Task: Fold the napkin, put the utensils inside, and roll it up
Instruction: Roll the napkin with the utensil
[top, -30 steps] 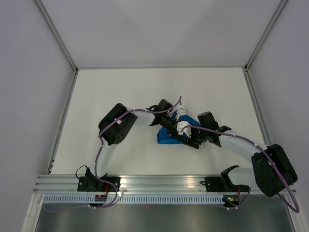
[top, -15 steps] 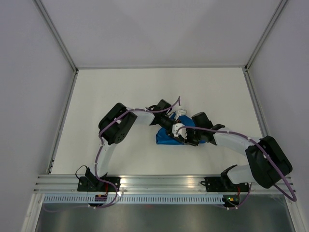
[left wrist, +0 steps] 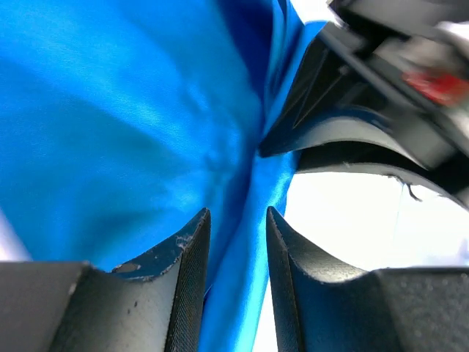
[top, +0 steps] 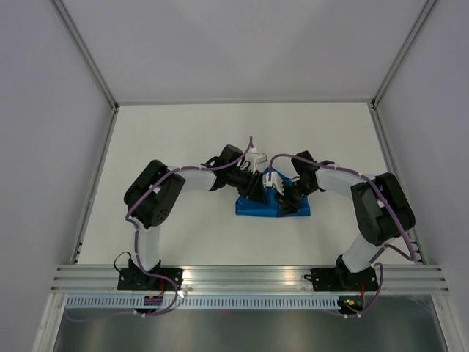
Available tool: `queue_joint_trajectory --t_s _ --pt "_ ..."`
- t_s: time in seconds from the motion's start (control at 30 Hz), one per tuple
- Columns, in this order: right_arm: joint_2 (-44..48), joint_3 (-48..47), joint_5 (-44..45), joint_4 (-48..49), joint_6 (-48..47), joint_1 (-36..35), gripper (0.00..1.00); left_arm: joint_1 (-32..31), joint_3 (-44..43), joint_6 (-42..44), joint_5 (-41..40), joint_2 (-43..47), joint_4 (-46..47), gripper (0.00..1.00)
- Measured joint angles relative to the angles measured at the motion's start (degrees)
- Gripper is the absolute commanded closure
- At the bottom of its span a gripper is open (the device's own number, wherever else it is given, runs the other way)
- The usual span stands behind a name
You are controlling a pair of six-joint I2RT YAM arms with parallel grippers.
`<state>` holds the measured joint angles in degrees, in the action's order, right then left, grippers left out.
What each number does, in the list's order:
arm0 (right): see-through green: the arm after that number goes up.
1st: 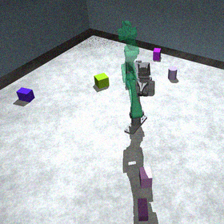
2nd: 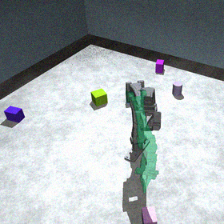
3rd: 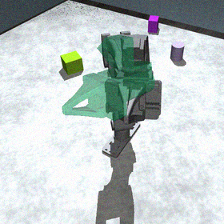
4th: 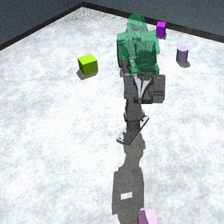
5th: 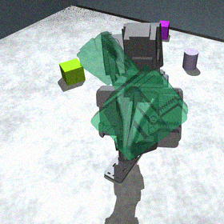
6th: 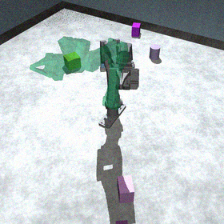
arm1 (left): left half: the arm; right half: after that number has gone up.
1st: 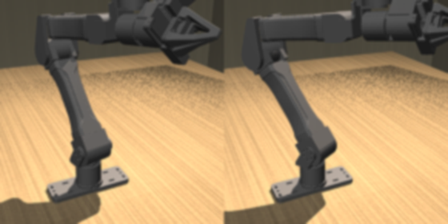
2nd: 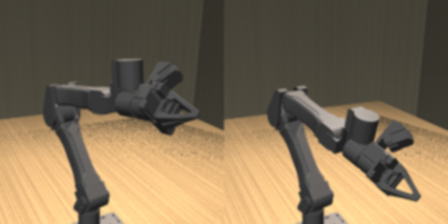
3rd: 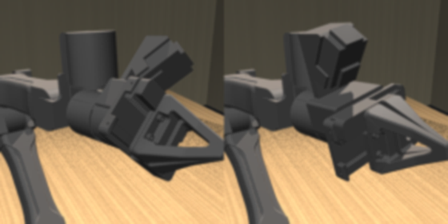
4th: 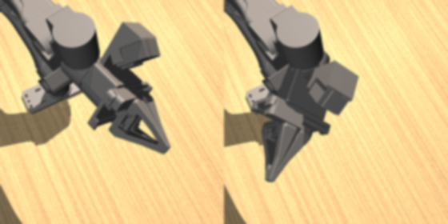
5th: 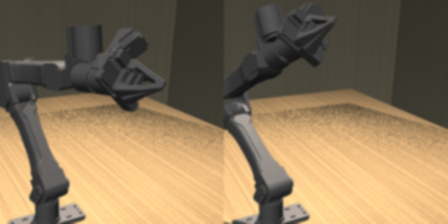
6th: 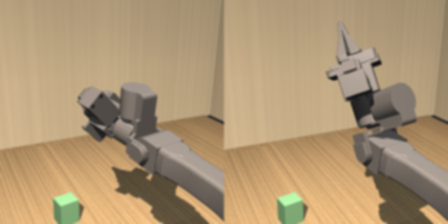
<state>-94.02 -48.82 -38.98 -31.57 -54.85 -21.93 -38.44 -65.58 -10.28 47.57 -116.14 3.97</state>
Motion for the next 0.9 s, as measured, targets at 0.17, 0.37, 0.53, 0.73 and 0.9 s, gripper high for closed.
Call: queue_joint_trajectory --t_s 0.17,0.37,0.53,0.73,0.9 --pt "-9.4 -9.0 -6.1 -10.9 -3.5 3.7 0.89 1.3 6.8 -1.7 -7.4 8.6 6.3 0.57" --pt "-19.8 -19.1 -10.8 -23.6 -5.9 6.1 0.89 -0.1 15.4 -0.9 -19.7 20.0 12.2 0.55" --pt "-25.2 -24.2 -12.8 -30.0 -6.3 7.1 0.89 -7.6 20.0 5.8 -32.2 25.4 13.9 0.50" --pt "-29.3 -27.4 -14.0 -35.6 -6.5 7.2 0.89 -20.0 20.5 17.4 -46.6 23.5 15.3 0.49" --pt "-31.8 -29.1 -14.4 -39.1 -6.4 7.2 0.89 -25.9 20.2 24.9 -53.2 17.6 16.3 0.48"
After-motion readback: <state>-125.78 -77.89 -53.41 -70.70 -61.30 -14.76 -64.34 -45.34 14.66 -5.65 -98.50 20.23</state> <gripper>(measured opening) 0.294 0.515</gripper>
